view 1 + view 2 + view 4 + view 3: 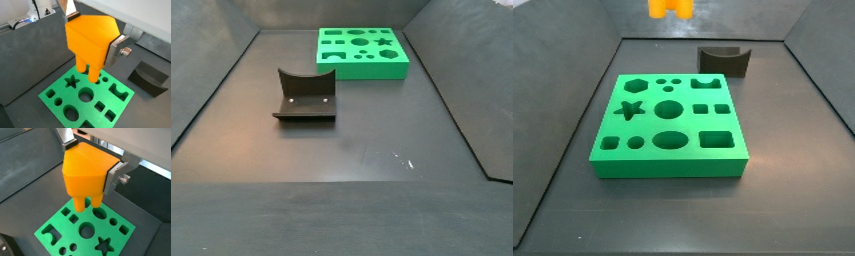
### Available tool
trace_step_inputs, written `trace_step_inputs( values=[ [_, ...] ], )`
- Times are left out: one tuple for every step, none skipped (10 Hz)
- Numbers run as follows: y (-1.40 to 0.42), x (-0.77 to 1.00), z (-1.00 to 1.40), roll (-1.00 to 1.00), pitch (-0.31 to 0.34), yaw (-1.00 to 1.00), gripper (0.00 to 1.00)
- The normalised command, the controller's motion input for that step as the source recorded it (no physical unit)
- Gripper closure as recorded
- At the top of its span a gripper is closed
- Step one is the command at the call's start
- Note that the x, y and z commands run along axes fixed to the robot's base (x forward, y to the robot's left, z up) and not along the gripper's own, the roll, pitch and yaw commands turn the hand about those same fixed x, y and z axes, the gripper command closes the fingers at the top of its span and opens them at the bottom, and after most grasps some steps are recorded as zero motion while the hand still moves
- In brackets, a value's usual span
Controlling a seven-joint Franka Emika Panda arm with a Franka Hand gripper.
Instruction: Insert the 3 prong object.
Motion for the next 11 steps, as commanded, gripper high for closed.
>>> trace_step_inputs(
  values=[
    [0.20,0.07,-0.43,0.00,0.033,-0.03,1.00],
    [0.44,0.12,-0.74,0.00,0.000,0.00,1.00],
    [0.72,0.10,-0.78,-0.12,0.000,0.00,1.00],
    [0.89,0.02,-0.72,-0.16,-0.091,0.02,1.00],
    [0.90,0.00,-0.70,-0.16,-0.113,0.05,1.00],
    [0.90,0.00,-0.71,-0.15,-0.124,0.06,1.00],
    [0.59,-0.02,-0.83,-0.08,-0.103,-0.10,1.00],
    [0.20,0.00,-0.69,-0.01,-0.031,-0.82,1.00],
    [0.09,-0.02,-0.52,0.00,0.000,-0.94,1.00],
    [0.07,-0.01,-0.42,0.00,0.000,-0.93,1.00],
    [0.07,-0.01,-0.34,0.00,0.000,-0.93,1.00]
  ],
)
